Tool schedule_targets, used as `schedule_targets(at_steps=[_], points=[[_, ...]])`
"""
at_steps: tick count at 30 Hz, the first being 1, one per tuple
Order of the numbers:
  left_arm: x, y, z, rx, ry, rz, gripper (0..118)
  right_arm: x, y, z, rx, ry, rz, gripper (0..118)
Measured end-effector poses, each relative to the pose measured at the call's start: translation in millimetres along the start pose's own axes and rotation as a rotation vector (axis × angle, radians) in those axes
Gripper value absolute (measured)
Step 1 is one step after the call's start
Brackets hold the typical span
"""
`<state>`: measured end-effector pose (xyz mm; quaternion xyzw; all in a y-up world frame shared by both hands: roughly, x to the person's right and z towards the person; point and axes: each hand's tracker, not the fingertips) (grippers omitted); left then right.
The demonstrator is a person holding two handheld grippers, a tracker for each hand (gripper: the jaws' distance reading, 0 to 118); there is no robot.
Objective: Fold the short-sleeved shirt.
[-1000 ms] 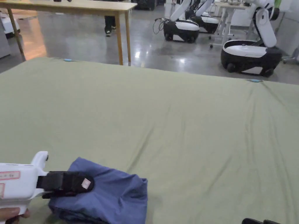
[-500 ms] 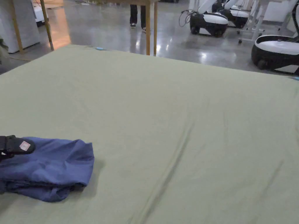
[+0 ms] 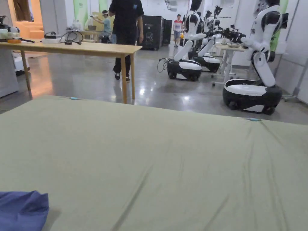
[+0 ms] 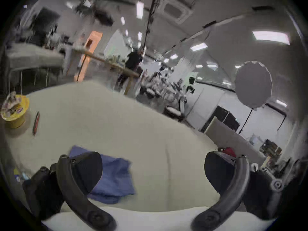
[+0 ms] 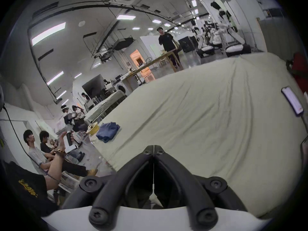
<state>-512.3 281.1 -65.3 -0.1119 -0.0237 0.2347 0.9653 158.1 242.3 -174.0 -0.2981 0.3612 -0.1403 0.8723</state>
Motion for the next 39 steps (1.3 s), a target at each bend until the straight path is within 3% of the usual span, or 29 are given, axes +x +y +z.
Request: schedule_targets(at_steps=[2,6,8,9,10,11,12,14,18,23,27,30,34,39], points=[[55,-26,-14,0.045,-0.029,-0.033,118,8,0,16,0.047,-0.082,0.053,1],[166,-80,-61,-0.074,-0.186,-0.118,118,1,6,32,0.088,-0.407,0.279,1],[216,-99,-82,-0.087,-0.216,-0.132,111,2,12,35,0.110,-0.438,0.333,1],[232,-106,-90,-0.080,-0.240,-0.124,95,4,15,37,0.128,-0.435,0.334,1],[252,-111,-99,-0.072,-0.255,-0.159,69,7,19,39,0.141,-0.415,0.318,1],[266,-110,-110,-0.068,-0.228,-0.215,32,9,24,42,0.184,-0.388,0.305,1],[286,-112,-119,-0.066,-0.165,-0.286,3,10,29,44,0.202,-0.374,0.304,1],[313,-114,-132,-0.013,-0.071,-0.374,3,12,41,48,0.238,-0.389,0.324,1],[349,-98,-156,0.053,-0.087,-0.390,2,14,75,51,0.320,-0.442,0.405,1],[388,-63,-197,0.278,0.108,-0.601,2,36,160,38,0.471,-0.503,0.387,1],[391,-29,-240,0.331,0.178,-0.534,2,60,221,11,0.515,-0.609,0.369,1],[391,-11,-271,0.286,0.177,-0.548,1,71,243,-12,0.530,-0.765,0.421,1],[400,-17,-291,0.226,0.242,-0.629,1,74,243,-31,0.520,-0.744,0.397,1],[393,-28,-289,0.228,0.218,-0.580,1,57,232,-31,0.540,-0.735,0.427,1]])
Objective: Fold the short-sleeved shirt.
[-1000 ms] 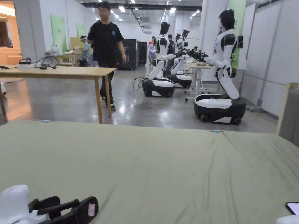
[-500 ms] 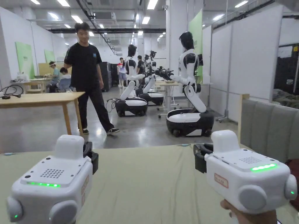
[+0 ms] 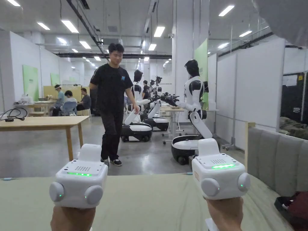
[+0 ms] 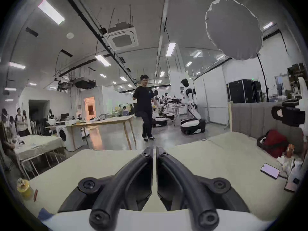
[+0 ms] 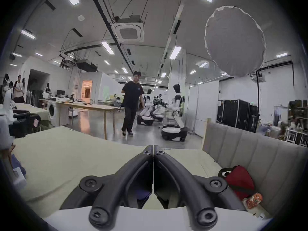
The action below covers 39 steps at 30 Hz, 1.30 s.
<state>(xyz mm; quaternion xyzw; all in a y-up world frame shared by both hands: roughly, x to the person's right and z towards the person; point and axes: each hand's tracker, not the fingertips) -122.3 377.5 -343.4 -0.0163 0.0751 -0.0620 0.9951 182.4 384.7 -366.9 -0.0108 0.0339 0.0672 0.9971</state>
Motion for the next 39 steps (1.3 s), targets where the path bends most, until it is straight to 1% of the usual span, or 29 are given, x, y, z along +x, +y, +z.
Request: schedule_targets(at_steps=[5,6,7,8,9,10,11,12,13,14,15,16,17,18,19,20,21,22,23,24,26,27,29,30,31,33,35,37,39], points=[[-8,5,-4,-0.009,0.023,0.005,2,5,10,0,0.005,0.003,-0.009,1],[-8,7,-3,-0.004,0.023,0.000,6,7,11,-1,0.003,-0.001,-0.013,6],[-9,7,-3,0.002,0.023,-0.002,13,9,11,-2,0.003,-0.007,-0.020,19],[-8,9,-3,0.002,0.022,-0.005,30,10,10,-1,0.006,-0.003,-0.023,43],[-8,9,-3,0.000,0.021,-0.015,75,11,9,-1,0.006,0.001,-0.026,88],[-7,9,-3,0.003,0.023,-0.023,109,13,8,-2,0.000,0.008,-0.026,111],[-7,11,-5,-0.014,0.023,-0.030,118,12,6,-3,-0.010,0.006,-0.024,118],[-7,9,-6,-0.022,0.014,-0.025,118,12,2,-1,-0.002,-0.005,-0.020,118],[-12,3,-3,0.004,0.081,0.051,118,12,0,3,0.019,-0.010,-0.018,118],[-10,3,-6,-0.001,0.046,-0.012,118,13,-2,3,0.034,-0.017,-0.016,118],[-10,2,-7,-0.002,0.057,-0.024,118,12,-1,3,0.021,-0.032,-0.009,118],[-9,1,-7,-0.013,0.060,-0.038,118,12,-1,2,-0.014,-0.069,-0.004,118],[-11,-1,-7,-0.012,0.056,-0.043,118,12,1,2,-0.037,-0.080,-0.013,118],[-12,-1,-8,-0.011,0.056,-0.045,118,15,5,3,-0.041,-0.062,-0.037,118],[-15,-1,-9,-0.013,0.055,-0.038,118,18,7,6,-0.033,-0.015,-0.085,118],[-15,2,-7,-0.016,0.051,-0.012,118,20,11,9,-0.019,0.011,-0.127,118],[-18,2,-7,-0.022,0.040,0.020,118,20,14,11,-0.016,0.003,-0.154,118],[-23,2,-9,-0.031,0.032,0.060,118,19,20,15,-0.031,-0.028,-0.171,118],[-28,3,-11,-0.034,0.033,0.082,118,18,23,18,-0.036,-0.075,-0.170,118],[-29,6,-9,-0.042,0.041,0.095,118,16,25,21,-0.033,-0.099,-0.166,118],[-33,8,-8,-0.039,0.046,0.114,118,17,27,24,-0.023,-0.088,-0.155,118],[-36,10,-8,-0.020,0.049,0.095,118,18,28,25,-0.023,-0.082,-0.154,118],[-34,12,-8,-0.023,0.049,0.101,118,19,26,28,-0.011,-0.057,-0.155,118],[-34,12,-7,-0.023,0.051,0.096,118,19,26,29,-0.002,-0.057,-0.159,118],[-33,8,-7,-0.072,0.049,0.107,118,19,26,29,-0.002,-0.056,-0.161,118],[-27,9,-4,-0.057,0.049,0.075,118,16,24,28,-0.001,-0.060,-0.152,118],[-24,6,-2,-0.071,0.042,0.069,118,14,23,24,-0.006,-0.084,-0.139,118],[-21,6,-3,-0.072,0.038,0.066,118,14,21,24,-0.020,-0.083,-0.164,118],[-19,6,-1,-0.057,0.033,0.069,118,14,19,23,-0.041,-0.045,-0.217,118]])
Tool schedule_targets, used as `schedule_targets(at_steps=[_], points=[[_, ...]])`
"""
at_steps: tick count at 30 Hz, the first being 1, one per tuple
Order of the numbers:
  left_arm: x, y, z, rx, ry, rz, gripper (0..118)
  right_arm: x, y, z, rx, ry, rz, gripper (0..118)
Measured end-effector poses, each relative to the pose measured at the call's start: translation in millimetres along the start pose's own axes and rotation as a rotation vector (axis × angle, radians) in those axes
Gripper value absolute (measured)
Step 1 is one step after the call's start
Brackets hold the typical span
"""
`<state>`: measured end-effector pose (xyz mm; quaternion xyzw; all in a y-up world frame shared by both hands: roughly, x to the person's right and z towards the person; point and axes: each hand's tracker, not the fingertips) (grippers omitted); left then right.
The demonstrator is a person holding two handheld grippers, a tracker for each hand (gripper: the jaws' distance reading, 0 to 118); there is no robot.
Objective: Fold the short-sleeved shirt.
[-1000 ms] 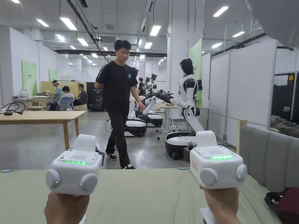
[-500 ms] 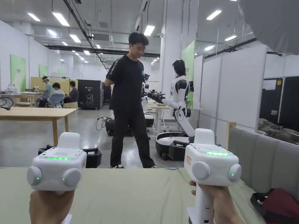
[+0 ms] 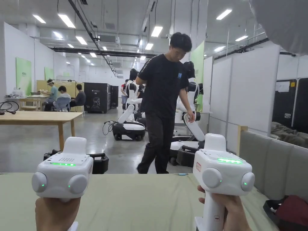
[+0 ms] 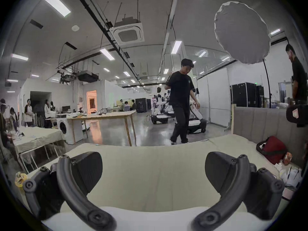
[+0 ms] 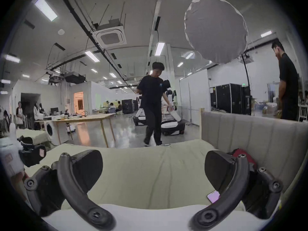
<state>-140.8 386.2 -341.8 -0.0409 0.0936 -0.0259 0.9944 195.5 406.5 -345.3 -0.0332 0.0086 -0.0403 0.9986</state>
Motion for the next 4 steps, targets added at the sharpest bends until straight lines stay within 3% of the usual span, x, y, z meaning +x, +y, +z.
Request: schedule_targets(at_steps=[2,4], points=[[2.5,1.3,-1.1,-0.002,-0.009,0.014,118,-1.9,-6.7,2.4,0.023,0.025,-0.019,118],[3.9,2.6,0.7,0.014,-0.010,0.011,118,-5.9,-7.3,2.6,0.049,0.028,0.034,118]])
